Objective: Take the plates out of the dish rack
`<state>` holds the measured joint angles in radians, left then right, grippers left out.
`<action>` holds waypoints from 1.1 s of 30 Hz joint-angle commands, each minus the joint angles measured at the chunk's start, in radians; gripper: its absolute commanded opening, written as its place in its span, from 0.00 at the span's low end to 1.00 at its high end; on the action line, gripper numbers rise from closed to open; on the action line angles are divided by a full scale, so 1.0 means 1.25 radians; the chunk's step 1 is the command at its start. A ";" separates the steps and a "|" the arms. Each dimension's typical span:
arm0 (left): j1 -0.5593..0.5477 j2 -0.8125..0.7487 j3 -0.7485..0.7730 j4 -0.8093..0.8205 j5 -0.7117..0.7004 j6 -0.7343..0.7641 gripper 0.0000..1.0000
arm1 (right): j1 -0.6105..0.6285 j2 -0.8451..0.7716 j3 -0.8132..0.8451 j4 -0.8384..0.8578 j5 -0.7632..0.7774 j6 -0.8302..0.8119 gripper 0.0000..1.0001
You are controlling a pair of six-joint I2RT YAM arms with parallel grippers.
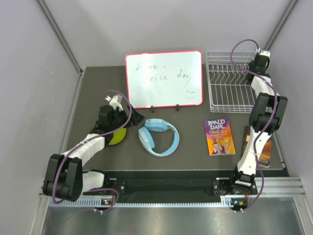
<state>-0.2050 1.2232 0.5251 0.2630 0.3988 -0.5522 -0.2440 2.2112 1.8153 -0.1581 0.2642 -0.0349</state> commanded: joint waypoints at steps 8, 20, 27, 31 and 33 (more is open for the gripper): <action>-0.003 -0.014 -0.003 0.036 -0.004 0.006 0.99 | 0.004 -0.210 -0.046 0.131 0.086 -0.014 0.00; -0.005 -0.088 -0.002 0.023 0.021 -0.018 0.95 | 0.067 -0.474 -0.175 -0.067 0.051 0.128 0.00; -0.018 -0.133 0.007 0.023 0.061 -0.044 0.97 | 0.189 -0.774 -0.454 -0.116 -0.103 0.209 0.00; -0.022 -0.160 0.006 0.042 0.081 -0.071 0.96 | 0.265 -0.931 -0.581 -0.118 -0.231 0.278 0.00; -0.027 -0.161 0.008 0.045 0.087 -0.081 0.96 | 0.308 -1.010 -0.635 -0.118 -0.281 0.301 0.00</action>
<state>-0.2279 1.0496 0.5205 0.2630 0.4641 -0.6155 0.0708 1.1221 1.0981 -0.3676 0.0822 0.2359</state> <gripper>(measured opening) 0.967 0.142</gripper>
